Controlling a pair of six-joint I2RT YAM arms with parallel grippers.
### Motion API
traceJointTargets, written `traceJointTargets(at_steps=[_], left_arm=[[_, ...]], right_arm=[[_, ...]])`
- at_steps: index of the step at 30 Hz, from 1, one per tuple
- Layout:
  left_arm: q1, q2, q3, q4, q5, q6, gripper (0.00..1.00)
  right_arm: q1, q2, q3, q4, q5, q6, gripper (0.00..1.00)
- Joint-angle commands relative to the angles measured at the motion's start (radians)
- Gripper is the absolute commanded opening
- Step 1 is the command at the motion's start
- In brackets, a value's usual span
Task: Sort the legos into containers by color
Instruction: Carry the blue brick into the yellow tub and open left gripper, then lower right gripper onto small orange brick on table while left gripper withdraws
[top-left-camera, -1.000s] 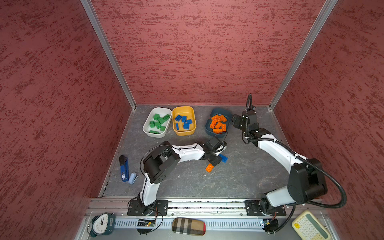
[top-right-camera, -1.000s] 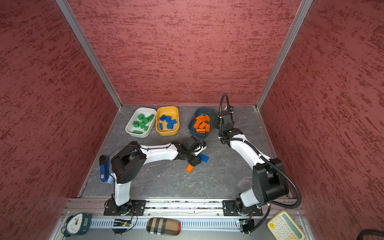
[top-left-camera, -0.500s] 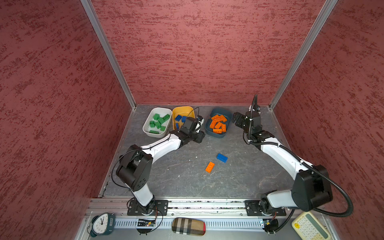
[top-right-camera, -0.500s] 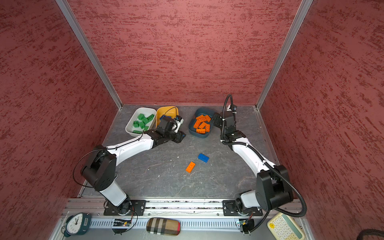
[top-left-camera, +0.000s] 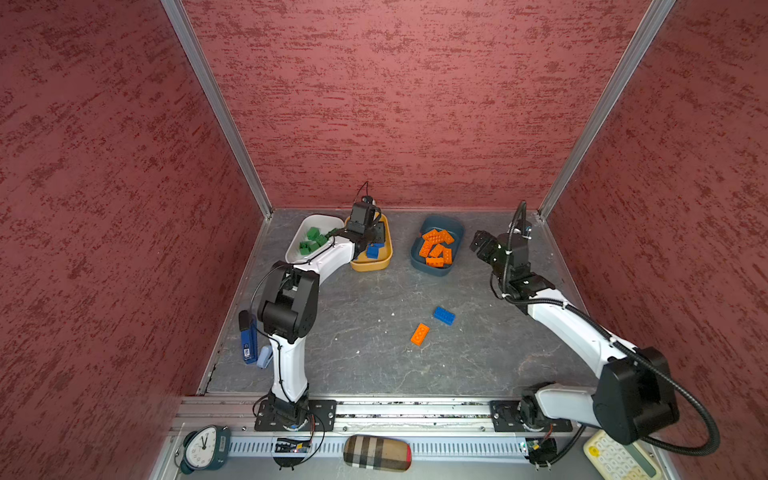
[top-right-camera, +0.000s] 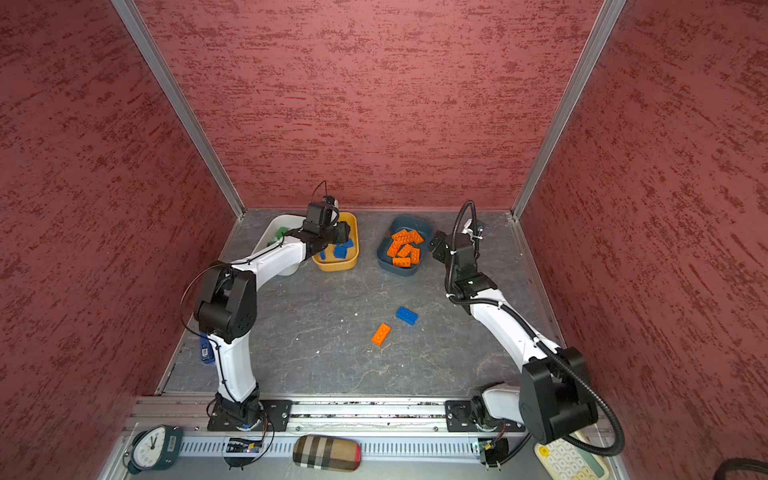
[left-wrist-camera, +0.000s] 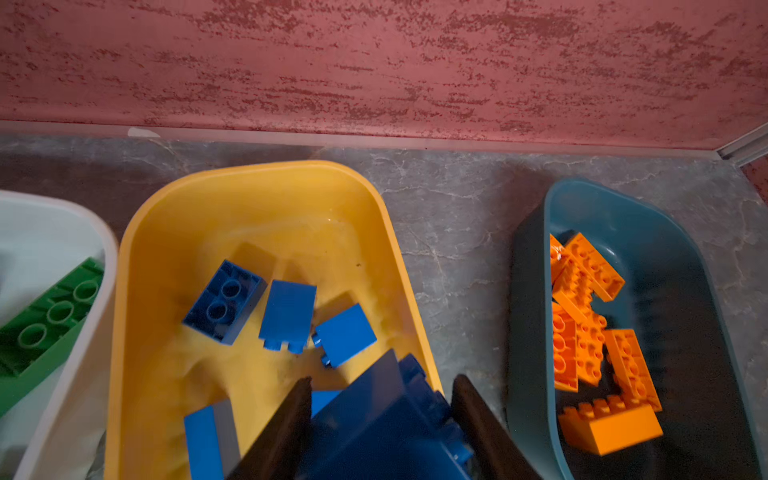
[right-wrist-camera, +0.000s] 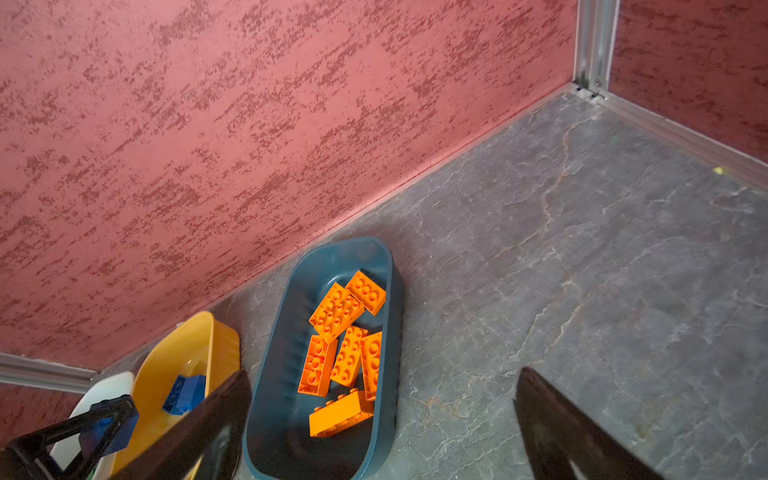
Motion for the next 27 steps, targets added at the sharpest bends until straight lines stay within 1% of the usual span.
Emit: traceJointTargets(at_steps=[1, 5, 8, 12, 14, 17, 19, 21, 24, 27], left_arm=[[0.003, 0.055, 0.075, -0.028, -0.043, 0.005, 0.42], [0.009, 0.121, 0.142, -0.022, -0.049, 0.006, 0.44], [0.01, 0.18, 0.225, -0.069, -0.081, -0.02, 0.49], [0.01, 0.211, 0.3, -0.116, -0.071, -0.037, 0.57], [0.007, 0.197, 0.293, -0.105, -0.068, -0.037, 0.61], [0.007, 0.166, 0.259, -0.085, -0.077, -0.042, 0.68], [0.007, 0.144, 0.233, -0.075, -0.084, -0.046, 0.7], [0.007, 0.117, 0.206, -0.073, -0.081, -0.056, 0.72], [0.0, 0.055, 0.136, -0.017, -0.052, -0.052, 0.78], [-0.024, -0.006, 0.072, 0.016, -0.044, -0.007, 0.89]], right_arm=[[-0.001, -0.057, -0.011, 0.018, 0.095, 0.0, 0.99], [-0.002, -0.103, -0.038, 0.023, 0.093, -0.025, 0.99], [-0.002, -0.132, -0.075, 0.052, 0.064, -0.055, 0.99], [-0.001, -0.18, -0.125, 0.052, 0.031, -0.079, 0.99], [-0.002, -0.198, -0.139, 0.013, 0.018, -0.083, 0.99], [-0.002, -0.219, -0.165, -0.014, -0.093, -0.132, 0.99], [-0.003, -0.223, -0.17, -0.053, -0.136, -0.134, 0.99], [-0.001, -0.217, -0.173, -0.09, -0.195, -0.165, 0.99], [-0.001, -0.199, -0.176, -0.134, -0.259, -0.215, 0.99], [0.0, -0.174, -0.173, -0.156, -0.343, -0.26, 0.99]])
